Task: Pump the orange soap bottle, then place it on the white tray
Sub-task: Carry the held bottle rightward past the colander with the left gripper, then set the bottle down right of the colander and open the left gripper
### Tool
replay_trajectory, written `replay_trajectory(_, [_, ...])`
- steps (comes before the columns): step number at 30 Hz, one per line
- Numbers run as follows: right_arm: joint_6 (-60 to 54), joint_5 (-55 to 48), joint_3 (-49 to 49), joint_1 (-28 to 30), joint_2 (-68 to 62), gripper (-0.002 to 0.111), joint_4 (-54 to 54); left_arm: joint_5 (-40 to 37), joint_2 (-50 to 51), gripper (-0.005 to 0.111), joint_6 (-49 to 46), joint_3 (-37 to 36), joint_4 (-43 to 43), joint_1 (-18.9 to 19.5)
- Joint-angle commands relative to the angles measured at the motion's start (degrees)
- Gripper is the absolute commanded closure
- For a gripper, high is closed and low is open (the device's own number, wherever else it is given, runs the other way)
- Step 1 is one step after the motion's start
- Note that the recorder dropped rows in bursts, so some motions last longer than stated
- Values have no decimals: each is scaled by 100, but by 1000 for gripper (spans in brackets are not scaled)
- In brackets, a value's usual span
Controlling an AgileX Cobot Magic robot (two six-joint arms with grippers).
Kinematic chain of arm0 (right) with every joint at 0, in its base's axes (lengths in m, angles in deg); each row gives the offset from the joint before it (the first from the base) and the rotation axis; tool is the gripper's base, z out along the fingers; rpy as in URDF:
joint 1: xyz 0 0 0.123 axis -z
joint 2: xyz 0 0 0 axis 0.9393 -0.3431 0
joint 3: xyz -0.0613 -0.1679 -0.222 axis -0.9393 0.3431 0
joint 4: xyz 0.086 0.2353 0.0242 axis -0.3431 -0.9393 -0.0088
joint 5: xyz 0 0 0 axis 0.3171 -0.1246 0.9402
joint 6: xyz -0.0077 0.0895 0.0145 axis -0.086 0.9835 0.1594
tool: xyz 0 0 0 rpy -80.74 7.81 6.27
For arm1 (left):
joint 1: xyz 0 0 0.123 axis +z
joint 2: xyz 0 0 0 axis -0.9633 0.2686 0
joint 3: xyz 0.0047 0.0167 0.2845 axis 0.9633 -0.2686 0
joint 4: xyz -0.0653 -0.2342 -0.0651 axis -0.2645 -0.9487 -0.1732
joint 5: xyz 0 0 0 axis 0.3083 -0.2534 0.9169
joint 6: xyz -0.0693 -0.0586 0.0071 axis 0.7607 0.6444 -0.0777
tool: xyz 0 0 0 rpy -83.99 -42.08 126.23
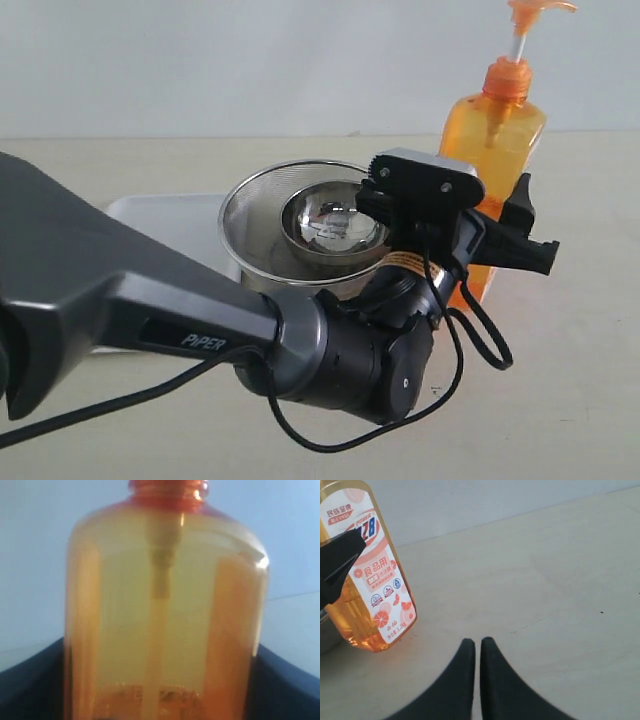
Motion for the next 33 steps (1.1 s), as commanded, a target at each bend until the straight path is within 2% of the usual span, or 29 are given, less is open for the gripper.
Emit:
replay_trajectory(1, [-28,32,-1,36,28,108,34,197,-108,102,-39,379,346,136])
replay_trajectory(9, [-28,32,-1,36,28,108,34,12,-96,102,-9,418,338,365])
replay_trajectory(26, [-28,32,-1,36,28,108,34,-59,173,102,294,564,510,365])
replay_trajectory(33, [-28,32,-1,36,28,108,34,-97,263,99,399,620,934,365])
